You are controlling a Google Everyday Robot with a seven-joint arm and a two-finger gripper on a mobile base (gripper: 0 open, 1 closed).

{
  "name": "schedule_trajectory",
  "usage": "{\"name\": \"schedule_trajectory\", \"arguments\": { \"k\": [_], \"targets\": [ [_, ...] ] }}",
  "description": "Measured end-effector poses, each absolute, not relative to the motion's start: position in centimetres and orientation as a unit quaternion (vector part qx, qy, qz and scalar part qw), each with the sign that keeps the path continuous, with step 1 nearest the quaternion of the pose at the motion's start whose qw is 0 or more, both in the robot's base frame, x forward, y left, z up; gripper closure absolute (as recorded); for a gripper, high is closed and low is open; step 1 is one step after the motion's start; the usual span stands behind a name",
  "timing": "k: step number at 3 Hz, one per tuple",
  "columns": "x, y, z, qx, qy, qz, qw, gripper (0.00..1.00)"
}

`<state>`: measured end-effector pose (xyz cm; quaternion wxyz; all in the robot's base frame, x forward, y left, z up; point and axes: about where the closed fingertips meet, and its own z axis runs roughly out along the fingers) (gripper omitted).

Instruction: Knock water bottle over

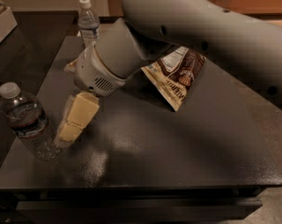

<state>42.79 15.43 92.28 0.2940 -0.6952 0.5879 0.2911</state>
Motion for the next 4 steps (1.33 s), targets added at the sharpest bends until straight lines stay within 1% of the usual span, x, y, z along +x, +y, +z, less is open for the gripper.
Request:
{"name": "schedule_trajectory", "arguments": {
  "k": [2,3,4],
  "targets": [
    [41.3,19.2,92.0,-0.695,0.565,0.333,0.293,0.00],
    [40.4,20.5,91.9,-0.695,0.557,0.349,0.290,0.17],
    [39.8,21.2,92.2,-0.695,0.550,0.362,0.289,0.41]
  ]
}}
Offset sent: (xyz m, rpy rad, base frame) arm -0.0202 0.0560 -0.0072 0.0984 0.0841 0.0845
